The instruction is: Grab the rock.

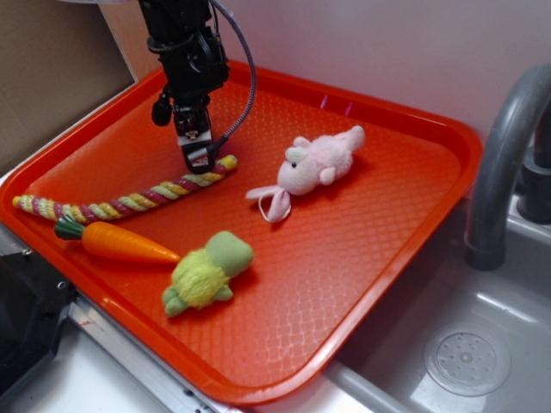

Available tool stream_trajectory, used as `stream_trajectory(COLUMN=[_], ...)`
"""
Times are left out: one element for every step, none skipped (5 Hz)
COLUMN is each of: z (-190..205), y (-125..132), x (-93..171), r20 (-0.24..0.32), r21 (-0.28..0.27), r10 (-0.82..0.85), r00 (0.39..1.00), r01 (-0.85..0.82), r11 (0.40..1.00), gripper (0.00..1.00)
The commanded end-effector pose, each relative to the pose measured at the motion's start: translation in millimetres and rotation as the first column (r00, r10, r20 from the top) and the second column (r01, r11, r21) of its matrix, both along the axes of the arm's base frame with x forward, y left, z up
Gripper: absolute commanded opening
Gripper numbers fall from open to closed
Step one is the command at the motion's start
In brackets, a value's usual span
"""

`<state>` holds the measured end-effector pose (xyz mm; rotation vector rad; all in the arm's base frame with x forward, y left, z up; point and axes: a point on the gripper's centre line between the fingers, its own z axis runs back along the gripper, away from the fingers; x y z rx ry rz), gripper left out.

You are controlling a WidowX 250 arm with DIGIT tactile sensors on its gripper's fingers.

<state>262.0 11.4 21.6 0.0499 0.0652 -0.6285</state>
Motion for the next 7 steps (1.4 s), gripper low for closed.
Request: stream_trajectory(z=[30, 56, 80, 113, 153, 178, 175], y=[-15, -13, -18, -30, -44, -49, -45], x=[4, 7, 8, 9, 2, -10, -11], r20=[0.015, 0.046, 0.072, 0.065, 0.063, 0.081, 0.020], r21=[0.040, 0.050, 0.070, 0.103, 0.017, -0.054, -0.103], r10=[0.018, 0.070, 0.099, 0.210, 0.344, 0.421, 0.395], r00=[1.000, 0.996, 0.992, 0.975, 0.937, 0.904, 0.918], r01=[-0.018, -0.072, -0.104, -0.216, -0.345, -0.417, -0.391], r11=[0.999, 0.996, 0.992, 0.971, 0.938, 0.907, 0.915], gripper=[0.00, 0.00, 0.00, 0.00, 0.00, 0.00, 0.00])
